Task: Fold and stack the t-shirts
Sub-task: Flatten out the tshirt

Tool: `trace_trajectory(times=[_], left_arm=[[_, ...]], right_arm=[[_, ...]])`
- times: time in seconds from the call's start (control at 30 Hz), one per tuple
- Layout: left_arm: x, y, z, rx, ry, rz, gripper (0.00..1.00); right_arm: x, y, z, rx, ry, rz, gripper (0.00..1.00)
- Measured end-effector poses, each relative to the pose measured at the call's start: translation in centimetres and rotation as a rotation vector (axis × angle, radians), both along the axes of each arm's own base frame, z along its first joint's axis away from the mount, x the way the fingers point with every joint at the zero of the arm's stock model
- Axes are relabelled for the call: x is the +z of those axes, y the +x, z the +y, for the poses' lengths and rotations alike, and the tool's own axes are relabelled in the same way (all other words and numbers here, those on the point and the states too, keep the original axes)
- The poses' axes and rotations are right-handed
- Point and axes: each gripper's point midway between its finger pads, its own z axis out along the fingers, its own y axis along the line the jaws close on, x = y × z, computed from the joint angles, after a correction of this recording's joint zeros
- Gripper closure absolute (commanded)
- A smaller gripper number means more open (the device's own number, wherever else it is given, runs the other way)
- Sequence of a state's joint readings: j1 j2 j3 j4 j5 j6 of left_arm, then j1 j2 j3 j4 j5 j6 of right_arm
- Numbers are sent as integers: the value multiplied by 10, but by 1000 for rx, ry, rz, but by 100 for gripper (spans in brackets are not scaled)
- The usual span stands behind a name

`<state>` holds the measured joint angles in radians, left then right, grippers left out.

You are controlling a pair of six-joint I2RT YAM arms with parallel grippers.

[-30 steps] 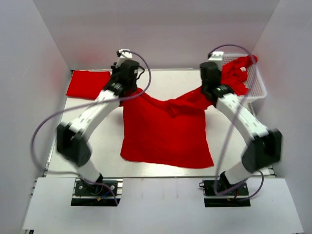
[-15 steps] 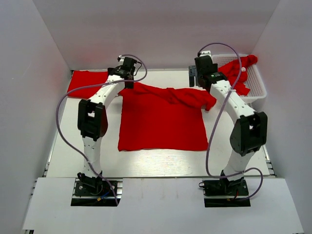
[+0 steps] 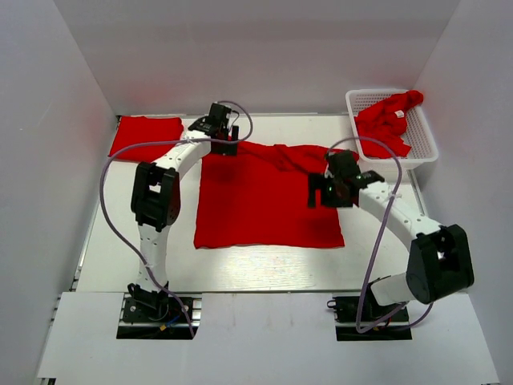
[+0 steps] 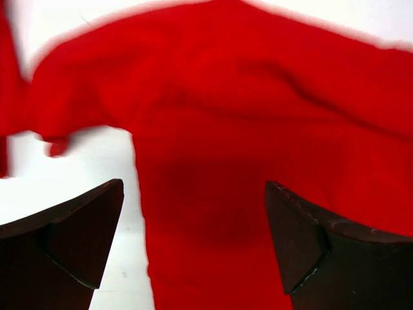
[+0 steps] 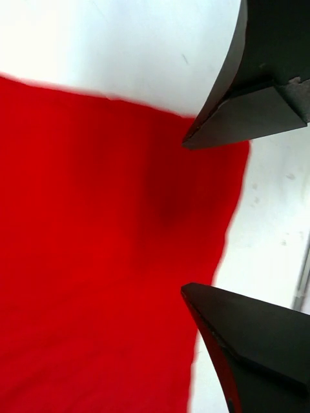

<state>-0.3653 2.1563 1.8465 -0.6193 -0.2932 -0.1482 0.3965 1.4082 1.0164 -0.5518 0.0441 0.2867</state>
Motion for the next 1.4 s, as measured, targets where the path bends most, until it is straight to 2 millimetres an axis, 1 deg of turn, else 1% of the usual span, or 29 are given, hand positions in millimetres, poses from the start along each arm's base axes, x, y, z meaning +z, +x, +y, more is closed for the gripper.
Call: trace_trajectory(times=[0.1,0.23,0.33,0.43,0.5,0.57,0.6,0.67,0.73,0.83,0.93,0.97,1.07,1.1,1.2,1.3,1.37,1.4], left_arm=[[-33,-16,-1,-6,-9,78,0],[-76,-46,4,3,-7,177,0],[-78,-55,6,26,-35,169,0],[-81,-65,6,52,-70,161,0],[-83,-74,6,73,-100,161,0],[-83,-88,7,83,-126,160,0],[-84,-98,9,86,-138,164,0],[-82,-121,10,87,-170,172,0],[-82,-150,9,83,-206,191,0],[-80,-188,-1,59,-247,221,0],[-79,-221,-22,2,-303,258,0],[-78,-230,-30,-24,-320,270,0],[-75,-255,-66,-130,-373,315,0],[-74,-264,-82,-175,-389,339,0],[-70,-281,-130,-312,-434,400,0],[-65,-293,-181,-447,-494,457,0],[-62,-300,-205,-511,-513,486,0],[-62,-303,-213,-534,-516,496,0]], right_arm=[[-29,-32,2,6,18,106,10],[-53,-59,5,0,46,197,10],[-62,-62,8,-16,68,220,10],[-72,-59,10,-41,70,240,10],[-80,-58,7,-76,50,263,10],[-82,-45,7,-98,28,252,10],[-83,-41,6,-117,14,265,10],[-85,-30,3,-154,-20,275,10],[-86,-15,-2,-193,-60,281,10],[-88,15,-11,-247,-112,279,10],[-89,55,-17,-285,-151,266,10],[-89,69,-18,-288,-158,261,10],[-87,114,-16,-288,-159,215,10],[-85,129,-15,-281,-161,200,10],[-85,171,-12,-250,-159,151,10],[-83,204,-7,-199,-150,105,10],[-82,218,-2,-163,-136,84,10],[-81,223,0,-144,-130,74,10]])
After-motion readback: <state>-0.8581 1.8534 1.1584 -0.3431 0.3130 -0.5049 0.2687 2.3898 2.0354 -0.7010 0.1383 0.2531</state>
